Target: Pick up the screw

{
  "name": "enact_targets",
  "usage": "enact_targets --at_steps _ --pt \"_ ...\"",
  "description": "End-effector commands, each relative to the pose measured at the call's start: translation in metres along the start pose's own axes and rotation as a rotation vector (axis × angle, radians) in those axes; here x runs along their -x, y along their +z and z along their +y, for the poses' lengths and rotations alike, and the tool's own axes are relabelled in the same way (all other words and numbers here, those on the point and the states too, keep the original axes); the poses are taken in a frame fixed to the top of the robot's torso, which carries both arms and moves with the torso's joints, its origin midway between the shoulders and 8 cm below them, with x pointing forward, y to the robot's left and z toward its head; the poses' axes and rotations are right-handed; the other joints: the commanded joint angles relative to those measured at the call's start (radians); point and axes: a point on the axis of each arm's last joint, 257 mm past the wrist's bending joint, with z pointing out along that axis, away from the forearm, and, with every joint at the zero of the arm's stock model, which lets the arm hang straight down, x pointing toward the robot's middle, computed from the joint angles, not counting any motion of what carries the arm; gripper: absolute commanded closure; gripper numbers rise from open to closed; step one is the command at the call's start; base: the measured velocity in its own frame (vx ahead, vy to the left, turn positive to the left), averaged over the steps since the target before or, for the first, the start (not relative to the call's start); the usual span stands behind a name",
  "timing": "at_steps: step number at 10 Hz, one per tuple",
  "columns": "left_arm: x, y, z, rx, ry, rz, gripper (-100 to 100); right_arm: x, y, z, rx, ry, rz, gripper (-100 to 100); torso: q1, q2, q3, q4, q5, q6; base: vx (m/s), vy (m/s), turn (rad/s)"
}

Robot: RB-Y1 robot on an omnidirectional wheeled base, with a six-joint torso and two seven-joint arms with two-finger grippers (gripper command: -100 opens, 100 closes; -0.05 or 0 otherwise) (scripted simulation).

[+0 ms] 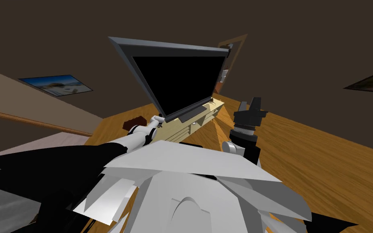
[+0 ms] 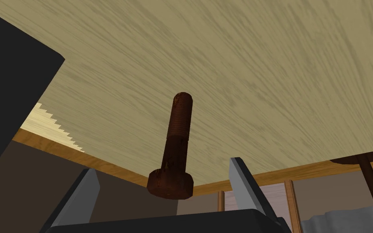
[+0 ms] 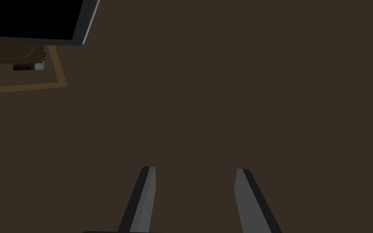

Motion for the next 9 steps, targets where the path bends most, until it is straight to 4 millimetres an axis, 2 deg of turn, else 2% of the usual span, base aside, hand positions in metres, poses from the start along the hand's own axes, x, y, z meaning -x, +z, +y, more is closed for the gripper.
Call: enact_targets --at_steps 1,6,7,9 --pt "0.0 0.002 0.006 0.016 -0.038 -0.004 -100 0.0 0.0 0.0 0.0 0.0 0.0 0 0.0 0.0 0.0 0.0 0.0 0.0 -0.102 0.118 -0.271" --pt "0.009 0.009 0.033 0.085 -0.16 -0.029 -100 0.0 0.0 0.0 0.0 0.0 0.0 0 -0.002 -0.002 -0.001 0.0 0.0 -0.001 -0.083 0.092 -0.249" --pt "0.01 0.007 0.026 0.07 -0.164 -0.03 -100 0.0 0.0 0.0 0.0 0.0 0.0 0 -0.001 -0.002 -0.001 0.0 0.0 -0.001 -0.071 0.081 -0.18" --pt "0.012 0.011 0.042 0.107 -0.204 -0.039 -100 0.0 0.0 0.0 0.0 0.0 0.0 0 -0.004 -0.005 -0.003 -0.001 -0.001 -0.001 -0.048 0.051 -0.13"
